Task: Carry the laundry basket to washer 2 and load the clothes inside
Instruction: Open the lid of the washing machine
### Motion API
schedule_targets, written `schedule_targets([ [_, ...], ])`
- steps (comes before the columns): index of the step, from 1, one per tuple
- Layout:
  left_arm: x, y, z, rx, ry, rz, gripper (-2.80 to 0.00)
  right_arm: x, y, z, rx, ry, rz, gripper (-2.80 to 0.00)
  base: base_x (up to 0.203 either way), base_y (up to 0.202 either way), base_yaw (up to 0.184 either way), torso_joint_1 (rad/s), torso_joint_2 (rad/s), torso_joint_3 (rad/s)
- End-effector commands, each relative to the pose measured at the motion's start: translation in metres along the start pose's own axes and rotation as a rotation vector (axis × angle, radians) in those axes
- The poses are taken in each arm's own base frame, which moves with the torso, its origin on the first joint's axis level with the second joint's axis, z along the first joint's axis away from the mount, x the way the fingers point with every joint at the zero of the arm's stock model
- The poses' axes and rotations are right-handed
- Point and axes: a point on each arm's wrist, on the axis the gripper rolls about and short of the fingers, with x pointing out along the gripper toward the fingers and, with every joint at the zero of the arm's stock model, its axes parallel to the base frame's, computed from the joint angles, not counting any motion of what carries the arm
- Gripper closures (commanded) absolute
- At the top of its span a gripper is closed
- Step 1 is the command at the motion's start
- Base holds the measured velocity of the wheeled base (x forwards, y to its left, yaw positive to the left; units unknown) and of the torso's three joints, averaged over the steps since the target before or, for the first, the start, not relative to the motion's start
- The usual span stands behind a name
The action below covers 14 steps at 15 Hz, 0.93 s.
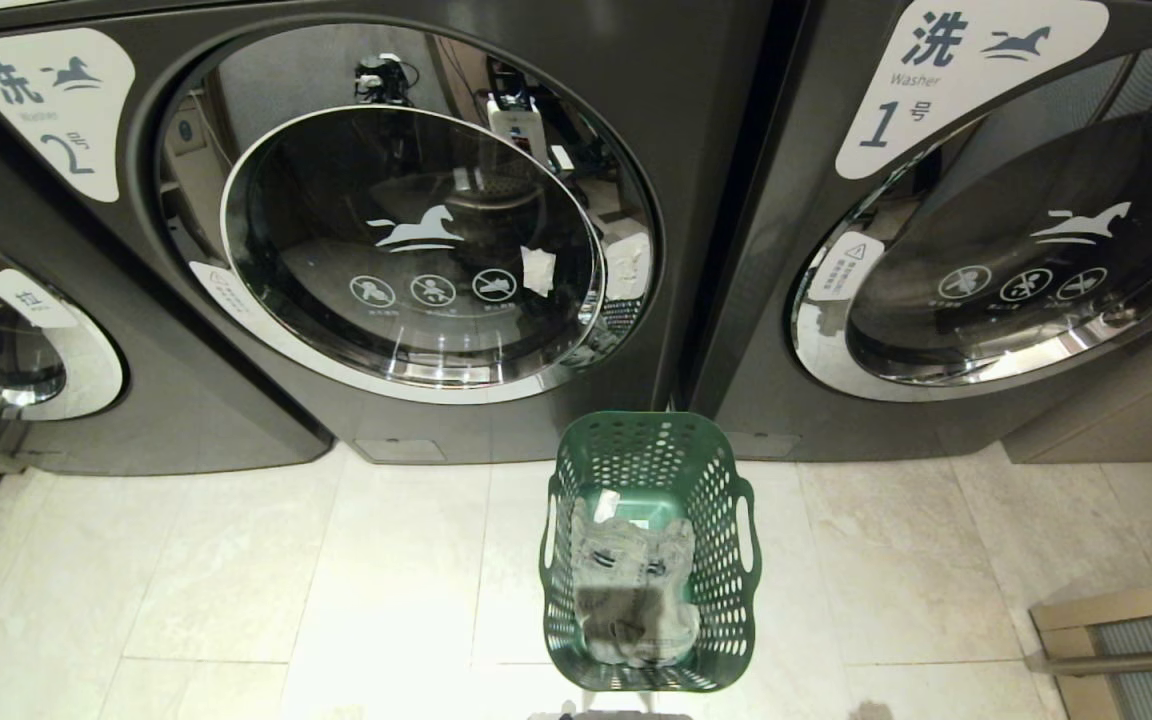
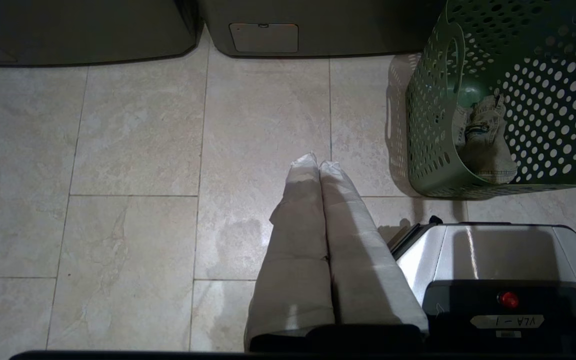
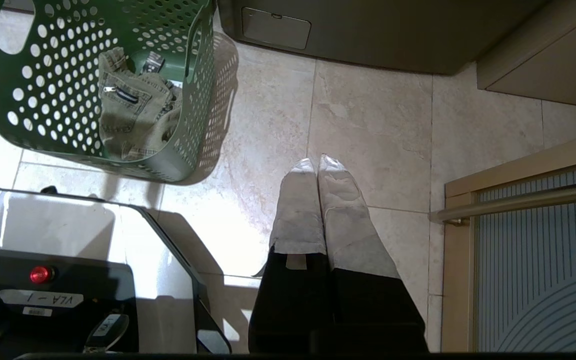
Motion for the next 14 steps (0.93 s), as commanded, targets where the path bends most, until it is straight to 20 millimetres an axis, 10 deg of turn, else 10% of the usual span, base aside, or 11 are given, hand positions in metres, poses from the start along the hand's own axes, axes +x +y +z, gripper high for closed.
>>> schedule_targets([
  [1,0.0002,0.0000,0.0000,0.000,0.004,0.000,0.00,0.0001,0.0000,0.0000,-0.001,0.003,0.001,0.00,0.000,0.000,0.000,0.000,0.00,0.000],
  [14,0.0002,0.0000,0.0002,0.003,0.002,0.000,0.00,0.0001,0.0000,0.0000,-0.003,0.003,0.001,0.00,0.000,0.000,0.000,0.001,0.00,-0.096],
])
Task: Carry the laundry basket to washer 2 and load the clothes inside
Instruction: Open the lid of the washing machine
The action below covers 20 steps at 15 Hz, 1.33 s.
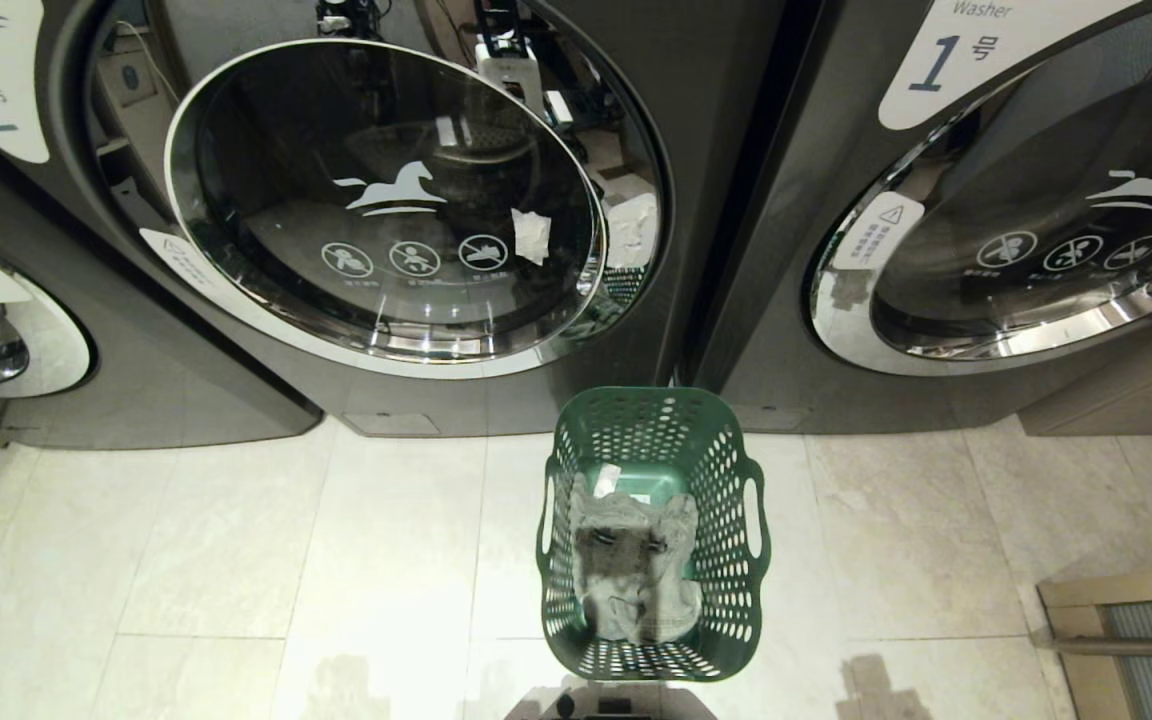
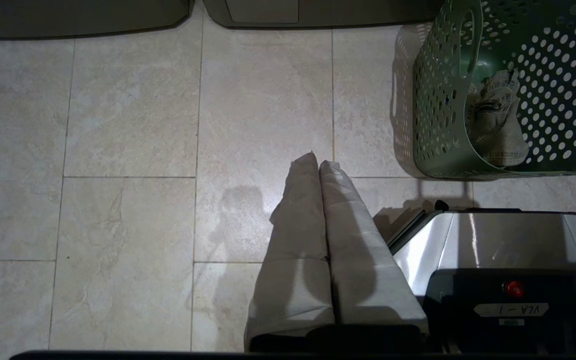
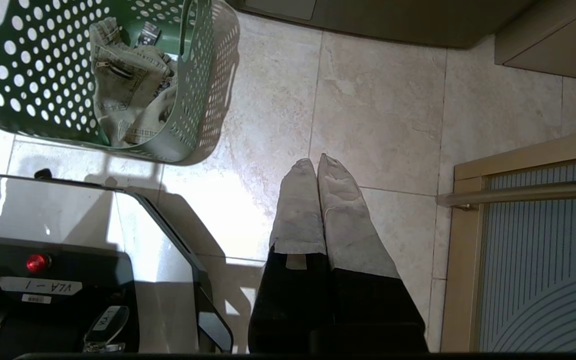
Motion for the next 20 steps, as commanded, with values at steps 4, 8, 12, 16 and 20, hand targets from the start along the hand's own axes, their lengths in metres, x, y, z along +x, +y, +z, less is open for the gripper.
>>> schedule_targets([
  [4,0.0003,0.0000,-0.0002,-0.007,0.003,0.002,0.00,0.0001,0.0000,0.0000,-0.001,0.003,0.001,0.00,0.000,0.000,0.000,0.004,0.00,-0.055],
  [8,0.0003,0.0000,-0.0001,-0.007,0.001,0.002,0.00,0.0001,0.0000,0.0000,0.000,0.003,0.001,0.00,0.000,0.000,0.000,0.000,0.00,0.000],
  [12,0.0003,0.0000,-0.0002,-0.007,0.003,0.002,0.00,0.0001,0.0000,0.0000,0.000,0.003,-0.001,0.00,0.000,0.000,0.000,0.000,0.00,0.000],
  [16,0.0003,0.0000,-0.0001,-0.007,0.001,0.002,0.00,0.0001,0.0000,0.0000,0.000,0.003,-0.001,0.00,-0.002,-0.099,0.003,0.003,0.00,0.001],
  [20,0.0003,0.0000,-0.0001,-0.007,0.001,0.002,0.00,0.0001,0.0000,0.0000,0.000,0.003,-0.001,0.00,0.000,-0.197,0.000,0.000,0.00,0.001],
])
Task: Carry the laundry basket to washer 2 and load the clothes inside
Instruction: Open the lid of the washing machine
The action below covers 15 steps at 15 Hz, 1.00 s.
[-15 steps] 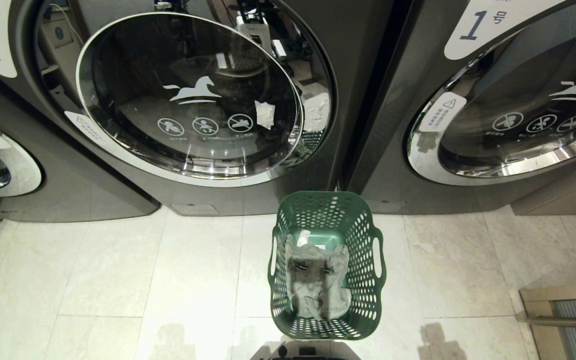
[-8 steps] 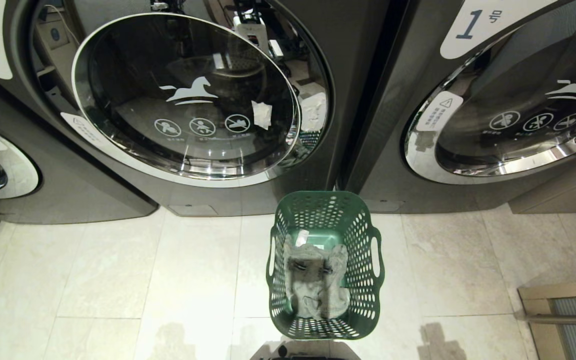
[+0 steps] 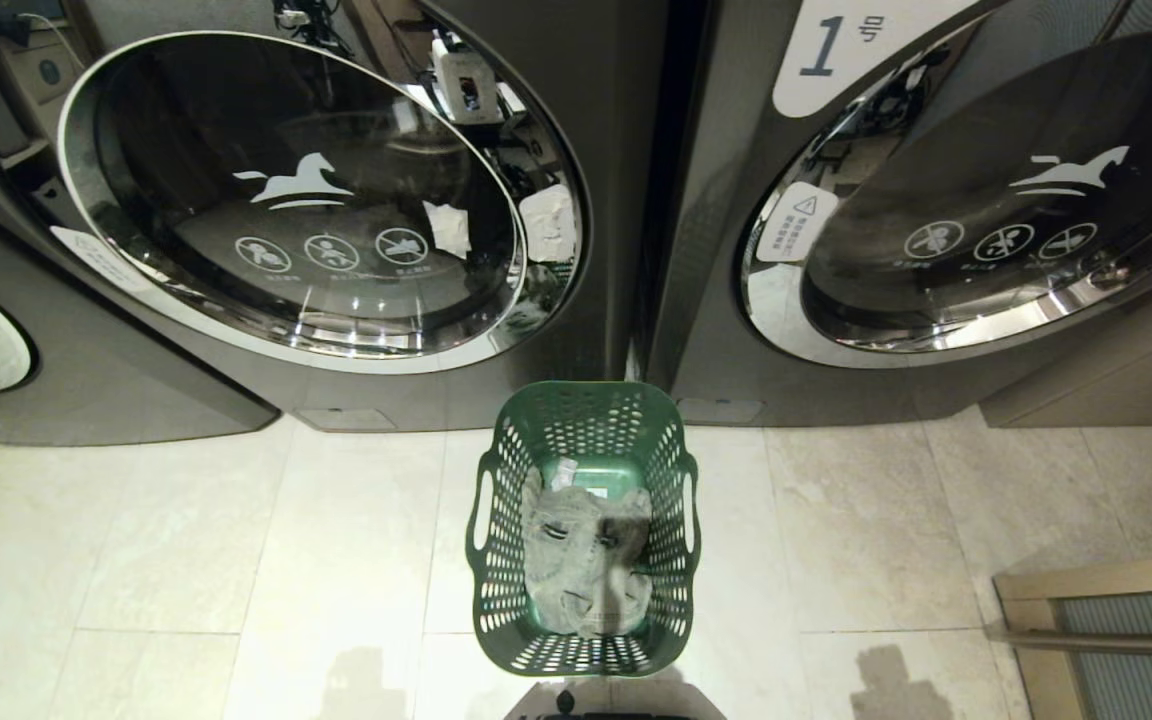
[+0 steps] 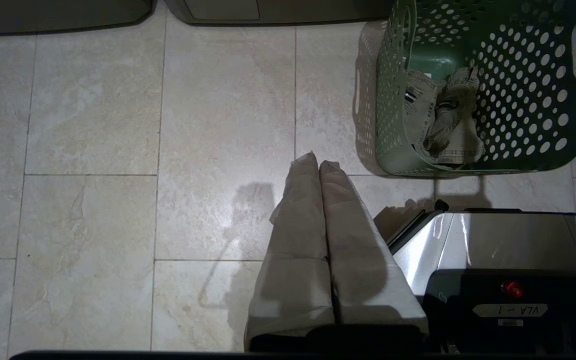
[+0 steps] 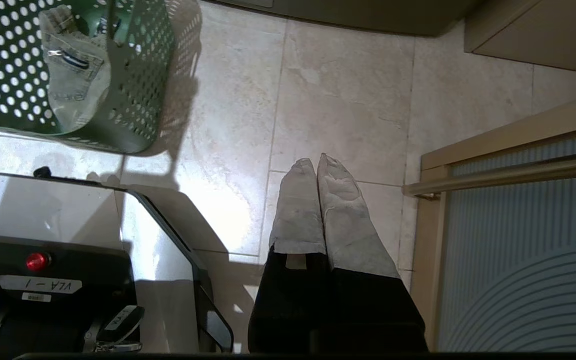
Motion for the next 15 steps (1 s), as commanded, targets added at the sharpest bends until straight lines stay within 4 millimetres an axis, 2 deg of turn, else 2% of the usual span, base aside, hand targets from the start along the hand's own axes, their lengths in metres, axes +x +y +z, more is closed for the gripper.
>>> schedule_targets([
  [1,0.0001,0.0000,-0.0002,0.000,0.004,-0.001,0.00,0.0001,0.0000,-0.0001,-0.001,0.003,0.000,0.00,0.000,-0.195,0.002,-0.002,0.01,0.002],
  [15,0.0001,0.0000,0.0000,0.002,0.002,0.000,0.00,0.0001,0.0000,-0.0001,-0.001,0.003,0.000,0.00,0.000,-0.195,0.002,0.003,0.00,0.002],
])
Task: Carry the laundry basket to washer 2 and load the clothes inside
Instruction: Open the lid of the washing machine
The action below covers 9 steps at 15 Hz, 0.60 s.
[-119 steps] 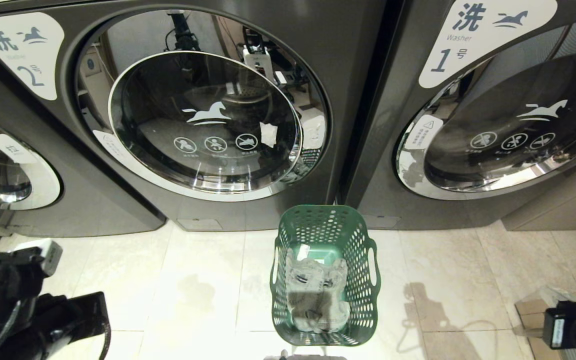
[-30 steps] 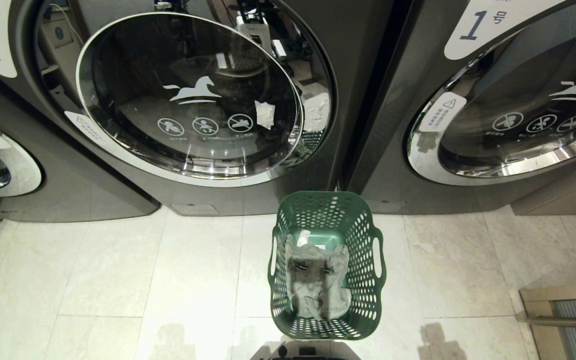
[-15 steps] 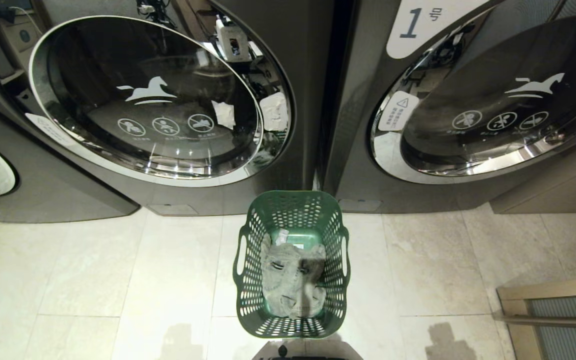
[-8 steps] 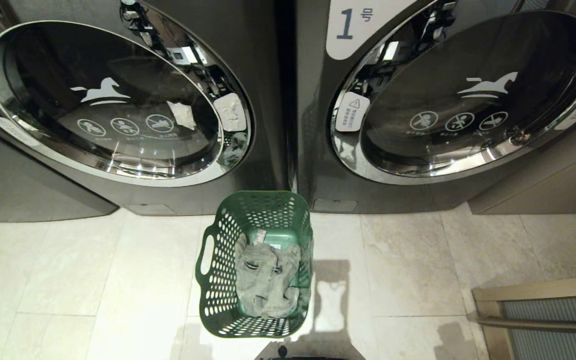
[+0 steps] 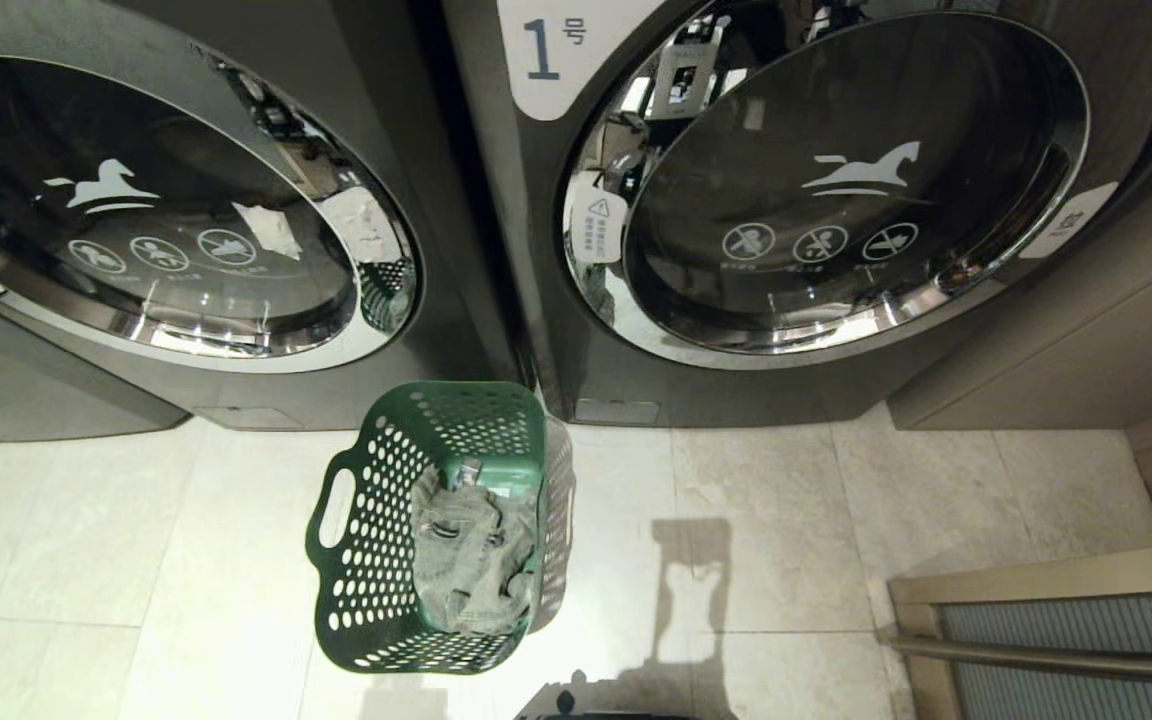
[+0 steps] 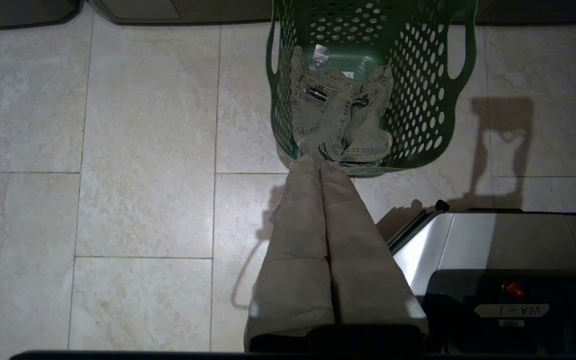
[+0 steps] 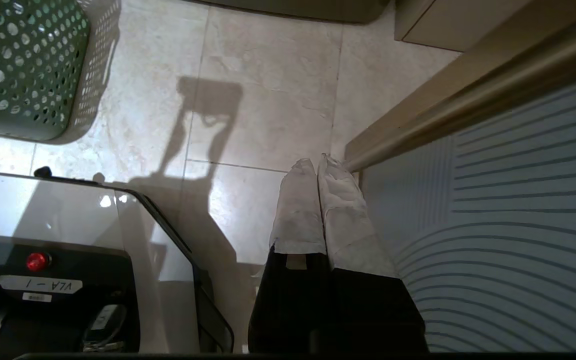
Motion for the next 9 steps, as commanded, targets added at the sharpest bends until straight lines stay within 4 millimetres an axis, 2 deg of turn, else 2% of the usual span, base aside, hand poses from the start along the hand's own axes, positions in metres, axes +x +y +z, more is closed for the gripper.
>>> schedule_targets([
  [1,0.0001,0.0000,-0.0001,0.000,0.003,0.002,0.00,0.0001,0.0000,-0.0001,-0.001,0.003,0.000,0.00,0.000,-0.151,0.000,0.002,0.00,0.006],
  [2,0.0001,0.0000,-0.0001,0.000,0.003,0.002,0.00,0.0001,0.0000,-0.0001,-0.001,0.003,0.000,0.00,0.000,-0.098,0.003,-0.002,0.00,-0.002],
  [9,0.0001,0.0000,-0.0001,0.000,0.003,0.002,0.00,0.0001,0.0000,-0.0001,0.019,0.003,0.000,0.00,0.000,0.000,0.000,0.000,0.00,0.000],
])
